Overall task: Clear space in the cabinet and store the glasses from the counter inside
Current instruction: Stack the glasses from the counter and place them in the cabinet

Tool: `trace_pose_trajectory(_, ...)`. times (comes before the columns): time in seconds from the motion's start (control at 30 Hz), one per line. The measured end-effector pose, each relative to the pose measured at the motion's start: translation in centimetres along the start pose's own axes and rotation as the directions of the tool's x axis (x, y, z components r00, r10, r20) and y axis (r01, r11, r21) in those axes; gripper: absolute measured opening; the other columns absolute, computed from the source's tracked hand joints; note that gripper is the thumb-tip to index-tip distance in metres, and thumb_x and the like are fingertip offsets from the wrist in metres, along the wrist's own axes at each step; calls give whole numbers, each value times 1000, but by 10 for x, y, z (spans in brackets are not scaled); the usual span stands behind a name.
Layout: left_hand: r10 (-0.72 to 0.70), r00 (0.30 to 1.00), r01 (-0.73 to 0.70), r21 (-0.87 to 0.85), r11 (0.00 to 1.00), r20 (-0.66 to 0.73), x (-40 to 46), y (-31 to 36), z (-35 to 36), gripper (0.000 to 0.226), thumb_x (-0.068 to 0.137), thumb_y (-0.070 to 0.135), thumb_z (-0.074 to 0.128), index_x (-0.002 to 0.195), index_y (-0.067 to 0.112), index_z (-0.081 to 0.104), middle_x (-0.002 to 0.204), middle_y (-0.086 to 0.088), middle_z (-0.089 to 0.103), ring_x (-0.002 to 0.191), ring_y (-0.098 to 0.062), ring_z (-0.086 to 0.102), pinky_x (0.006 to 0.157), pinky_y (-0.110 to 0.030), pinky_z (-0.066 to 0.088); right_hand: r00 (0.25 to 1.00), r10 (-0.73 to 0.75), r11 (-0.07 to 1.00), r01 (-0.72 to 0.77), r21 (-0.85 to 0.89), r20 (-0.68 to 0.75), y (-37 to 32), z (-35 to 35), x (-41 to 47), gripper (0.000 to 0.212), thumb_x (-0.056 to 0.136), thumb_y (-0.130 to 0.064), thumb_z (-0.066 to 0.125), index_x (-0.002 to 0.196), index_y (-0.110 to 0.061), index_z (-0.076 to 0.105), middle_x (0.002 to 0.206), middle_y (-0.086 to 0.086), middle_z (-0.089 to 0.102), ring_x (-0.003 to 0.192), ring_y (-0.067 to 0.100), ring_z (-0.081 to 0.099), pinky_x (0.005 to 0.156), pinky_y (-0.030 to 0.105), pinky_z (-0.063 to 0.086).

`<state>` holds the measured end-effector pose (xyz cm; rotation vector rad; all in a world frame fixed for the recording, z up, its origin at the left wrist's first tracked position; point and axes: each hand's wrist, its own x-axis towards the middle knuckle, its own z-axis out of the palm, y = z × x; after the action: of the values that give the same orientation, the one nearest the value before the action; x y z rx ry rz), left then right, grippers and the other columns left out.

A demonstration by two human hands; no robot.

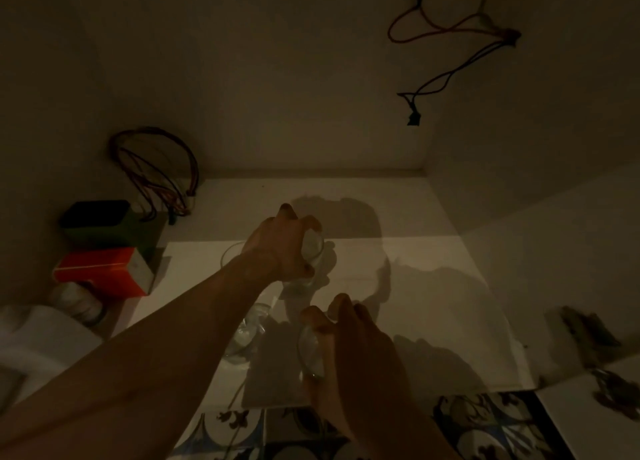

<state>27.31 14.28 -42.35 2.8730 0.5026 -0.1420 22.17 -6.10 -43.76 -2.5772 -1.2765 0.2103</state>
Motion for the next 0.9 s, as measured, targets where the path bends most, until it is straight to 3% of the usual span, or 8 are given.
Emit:
trace_pose_trajectory(0.17,-10,1000,10,-25,1000,12,2,-4,-1,83,69,46,84,141,39,43,134,-11,38,110,-35,59,95,-42,53,1000,7,1000,-8,26,15,2,4,5,70,82,-45,72,135,-40,28,132,-3,29,122,24,38,90,40,53)
trace_pose_trajectory(0.4,6,1000,-6,-18,1000,8,5,-3,6,84,71,45,83,142,38,40,136,-12,35,111,-35,57,95,-42,52,1000,6,1000,-6,-28,18,1,4,10,68,77,-47,74,128,-36,31,122,-1,32,109,23,41,79,39,54)
trace_pose_trajectory(0.53,10,1000,-10,-2,1000,7,3,-6,9,98,71,56,80,150,43,24,145,-12,32,117,-38,56,96,-49,51,1000,11,999,-11,-34,0,1,5,17,73,76,-47,74,136,-35,35,126,0,37,111,23,45,81,38,54)
trace_pose_trajectory(0.67,-21,992,3,-143,990,-125,-12,-15,4,93,74,77,59,150,51,11,142,-10,39,108,-38,61,90,-49,52,1000,-2,999,1,-36,-31,-5,5,25,75,76,-49,74,139,-34,35,130,1,40,111,23,45,81,36,52)
trace_pose_trajectory(0.8,-52,940,-8,-174,985,-336,-32,-37,0,71,90,68,47,150,42,21,138,-7,47,103,-30,63,74,-35,44,998,-14,1000,14,-2,-59,-13,0,37,71,78,-48,74,139,-33,40,133,1,42,112,24,47,86,35,52)
trace_pose_trajectory(0.9,-113,919,33,-210,977,-378,-44,-59,1,65,95,63,42,151,38,21,137,-6,50,97,-25,65,70,-33,45,998,-7,1000,8,14,-66,-18,-4,47,75,75,-48,77,139,-32,44,130,2,46,113,25,49,88,34,51)
